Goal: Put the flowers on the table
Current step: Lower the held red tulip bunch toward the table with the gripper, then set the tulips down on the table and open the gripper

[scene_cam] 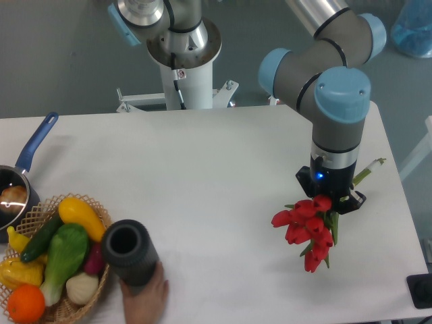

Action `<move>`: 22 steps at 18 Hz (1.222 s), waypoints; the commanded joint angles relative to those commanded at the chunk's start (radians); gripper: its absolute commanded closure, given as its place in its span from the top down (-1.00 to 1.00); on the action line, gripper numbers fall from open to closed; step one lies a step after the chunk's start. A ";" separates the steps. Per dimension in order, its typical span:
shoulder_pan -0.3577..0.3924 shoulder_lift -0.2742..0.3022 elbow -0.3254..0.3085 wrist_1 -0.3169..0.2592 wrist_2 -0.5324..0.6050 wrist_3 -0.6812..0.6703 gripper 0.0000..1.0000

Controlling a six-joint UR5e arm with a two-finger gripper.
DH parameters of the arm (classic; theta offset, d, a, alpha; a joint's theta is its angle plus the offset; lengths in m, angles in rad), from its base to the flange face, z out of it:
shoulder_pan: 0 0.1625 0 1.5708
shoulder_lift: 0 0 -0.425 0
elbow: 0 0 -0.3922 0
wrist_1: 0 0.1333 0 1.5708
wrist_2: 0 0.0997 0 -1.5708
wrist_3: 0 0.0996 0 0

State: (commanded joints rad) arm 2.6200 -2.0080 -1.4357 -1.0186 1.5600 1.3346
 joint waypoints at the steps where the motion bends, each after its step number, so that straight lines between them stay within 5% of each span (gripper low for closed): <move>1: 0.000 -0.002 -0.005 -0.003 0.000 0.005 -0.64; 13: -0.026 -0.029 -0.072 0.008 0.002 -0.003 -0.50; 16: -0.035 -0.031 -0.101 0.006 0.000 -0.003 0.18; 17: -0.035 -0.031 -0.107 0.011 -0.005 -0.002 0.84; 18: -0.035 -0.031 -0.114 0.017 -0.005 -0.003 1.00; 22: -0.035 -0.028 -0.164 0.099 -0.003 0.006 1.00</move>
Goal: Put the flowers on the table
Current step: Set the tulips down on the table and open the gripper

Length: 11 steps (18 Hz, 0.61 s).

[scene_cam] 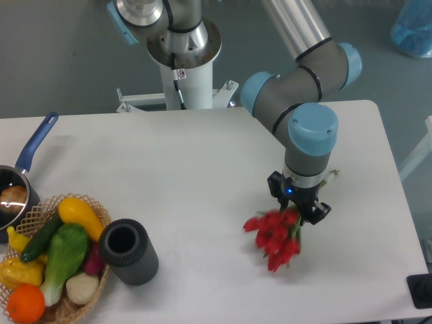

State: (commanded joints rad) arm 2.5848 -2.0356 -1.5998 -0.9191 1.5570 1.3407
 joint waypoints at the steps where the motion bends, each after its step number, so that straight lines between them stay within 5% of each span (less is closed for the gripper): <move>1: 0.000 0.000 -0.006 0.020 0.000 0.000 1.00; 11: 0.078 0.012 -0.019 0.069 -0.003 0.012 1.00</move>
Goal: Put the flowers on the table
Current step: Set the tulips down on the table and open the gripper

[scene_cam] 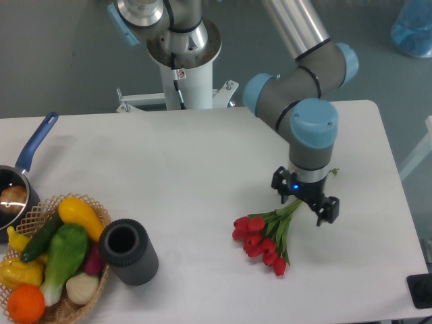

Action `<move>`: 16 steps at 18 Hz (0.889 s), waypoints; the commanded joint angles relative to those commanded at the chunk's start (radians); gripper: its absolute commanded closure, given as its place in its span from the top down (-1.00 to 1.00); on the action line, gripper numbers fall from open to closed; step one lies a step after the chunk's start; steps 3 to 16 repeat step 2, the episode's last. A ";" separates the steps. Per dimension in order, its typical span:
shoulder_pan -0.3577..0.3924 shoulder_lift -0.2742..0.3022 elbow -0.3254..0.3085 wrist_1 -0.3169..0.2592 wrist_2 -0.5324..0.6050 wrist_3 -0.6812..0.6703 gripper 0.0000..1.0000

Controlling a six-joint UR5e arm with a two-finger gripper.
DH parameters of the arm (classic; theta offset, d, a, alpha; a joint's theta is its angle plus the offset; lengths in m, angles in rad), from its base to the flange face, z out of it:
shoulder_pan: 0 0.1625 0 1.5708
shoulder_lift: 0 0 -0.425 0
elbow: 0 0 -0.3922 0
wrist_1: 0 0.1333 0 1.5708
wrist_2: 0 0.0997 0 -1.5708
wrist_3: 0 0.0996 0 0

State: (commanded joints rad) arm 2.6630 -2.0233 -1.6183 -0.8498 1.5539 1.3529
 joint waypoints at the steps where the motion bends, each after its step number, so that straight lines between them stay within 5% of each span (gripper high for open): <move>1: -0.003 -0.003 0.000 0.003 0.002 0.011 1.00; 16: -0.005 -0.005 0.000 0.005 0.002 0.014 1.00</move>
